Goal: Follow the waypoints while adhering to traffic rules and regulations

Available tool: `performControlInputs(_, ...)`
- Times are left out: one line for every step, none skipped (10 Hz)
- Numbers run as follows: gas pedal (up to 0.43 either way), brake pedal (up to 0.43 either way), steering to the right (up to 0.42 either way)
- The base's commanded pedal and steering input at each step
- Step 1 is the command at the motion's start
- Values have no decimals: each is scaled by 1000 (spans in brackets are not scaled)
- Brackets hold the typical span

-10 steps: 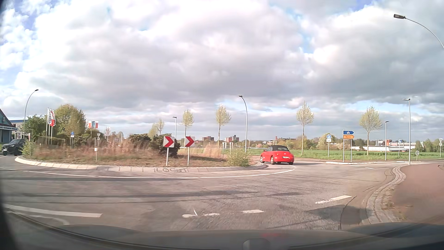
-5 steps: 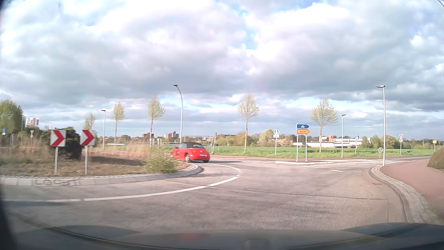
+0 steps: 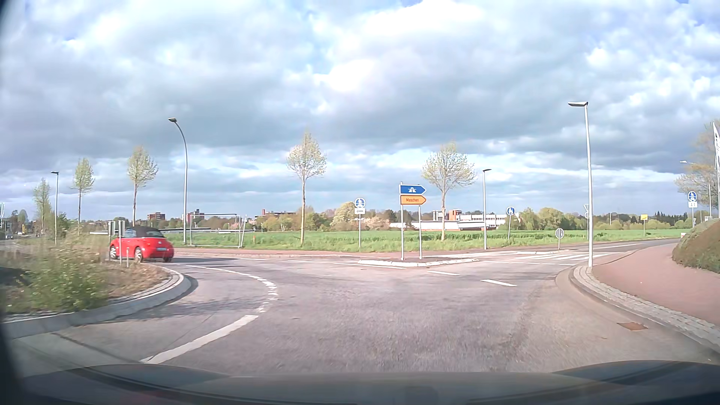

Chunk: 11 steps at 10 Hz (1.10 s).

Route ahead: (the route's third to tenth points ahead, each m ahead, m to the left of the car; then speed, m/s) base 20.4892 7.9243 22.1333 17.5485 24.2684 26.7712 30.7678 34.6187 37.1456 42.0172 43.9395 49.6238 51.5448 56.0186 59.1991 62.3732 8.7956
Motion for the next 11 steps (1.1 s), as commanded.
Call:
performControlInputs(0, 165, 12)
performControlInputs(0, 43, -29)
performControlInputs(0, 0, -70)
performControlInputs(0, 0, -95)
performControlInputs(0, 0, -128)
performControlInputs(28, 0, -155)
performControlInputs(59, 0, -184)
performControlInputs(67, 0, -214)
performControlInputs(87, 6, -235)
performControlInputs(118, 0, -260)
performControlInputs(118, 0, -278)
